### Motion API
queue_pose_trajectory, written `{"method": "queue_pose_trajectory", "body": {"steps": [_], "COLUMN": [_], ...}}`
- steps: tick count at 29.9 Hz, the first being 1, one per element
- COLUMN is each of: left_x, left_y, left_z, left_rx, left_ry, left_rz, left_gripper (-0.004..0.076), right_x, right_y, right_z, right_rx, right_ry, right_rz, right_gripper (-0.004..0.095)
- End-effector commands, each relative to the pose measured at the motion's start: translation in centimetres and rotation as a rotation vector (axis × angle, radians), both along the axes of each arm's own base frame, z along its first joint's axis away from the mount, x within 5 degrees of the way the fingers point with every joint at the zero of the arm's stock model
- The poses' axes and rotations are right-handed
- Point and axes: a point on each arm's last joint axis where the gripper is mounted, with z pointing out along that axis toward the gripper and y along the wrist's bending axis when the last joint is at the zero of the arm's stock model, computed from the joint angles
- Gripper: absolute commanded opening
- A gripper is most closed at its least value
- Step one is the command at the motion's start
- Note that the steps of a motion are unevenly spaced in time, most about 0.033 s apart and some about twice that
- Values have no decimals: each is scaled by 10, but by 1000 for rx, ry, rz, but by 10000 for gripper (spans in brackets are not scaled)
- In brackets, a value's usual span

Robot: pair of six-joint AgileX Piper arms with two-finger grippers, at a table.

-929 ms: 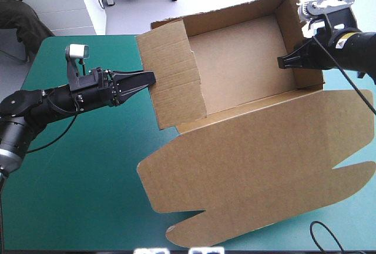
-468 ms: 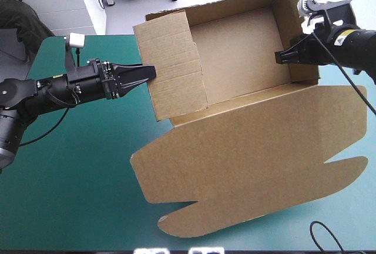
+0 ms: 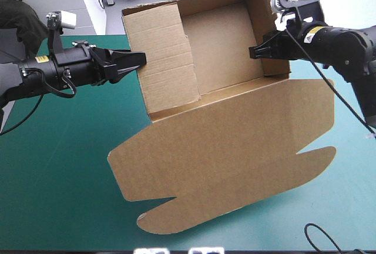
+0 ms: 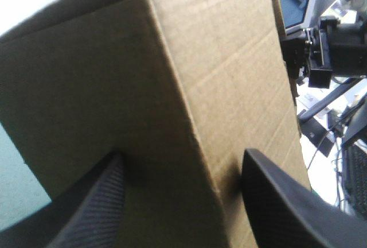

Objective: Fold the box

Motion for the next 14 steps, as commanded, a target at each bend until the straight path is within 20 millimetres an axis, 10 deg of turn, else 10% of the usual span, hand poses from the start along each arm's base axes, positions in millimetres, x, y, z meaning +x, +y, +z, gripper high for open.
{"method": "queue_pose_trajectory", "body": {"steps": [1, 14], "left_x": [-10, 26], "left_y": [-7, -31], "left_z": [17, -7], "left_rx": [-2, 131], "left_ry": [-21, 30], "left_rz": [29, 252], "left_gripper": [431, 428], "right_x": [-8, -2], "right_y": [7, 2], "right_z": [23, 21], "right_rx": [94, 103], "right_ry": [-134, -126], "right_rz": [-15, -118], "right_gripper": [-15, -15]}}
